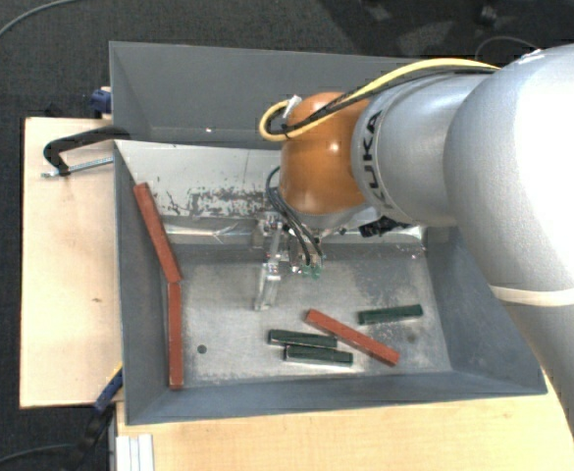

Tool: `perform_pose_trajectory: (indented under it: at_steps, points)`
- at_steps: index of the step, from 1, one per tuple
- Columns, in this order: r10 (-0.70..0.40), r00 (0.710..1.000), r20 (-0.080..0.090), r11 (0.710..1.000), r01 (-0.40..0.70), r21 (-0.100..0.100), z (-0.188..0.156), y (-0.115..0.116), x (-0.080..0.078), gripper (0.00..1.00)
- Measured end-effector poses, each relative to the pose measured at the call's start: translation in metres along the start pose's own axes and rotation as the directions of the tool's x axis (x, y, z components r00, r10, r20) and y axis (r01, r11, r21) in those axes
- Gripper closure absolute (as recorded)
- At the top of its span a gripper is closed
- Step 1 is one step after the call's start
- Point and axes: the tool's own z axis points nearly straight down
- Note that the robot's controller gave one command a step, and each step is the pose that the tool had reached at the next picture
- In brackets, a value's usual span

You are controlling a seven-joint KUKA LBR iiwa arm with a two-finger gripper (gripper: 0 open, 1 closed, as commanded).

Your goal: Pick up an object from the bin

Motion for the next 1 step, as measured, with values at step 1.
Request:
perform_pose_trajectory:
  at_steps: [1]
  points:
    - [-0.025,1.0,0.007,1.0,0.025,0.002,-0.0051,-0.0782,-0.0083,0.0]
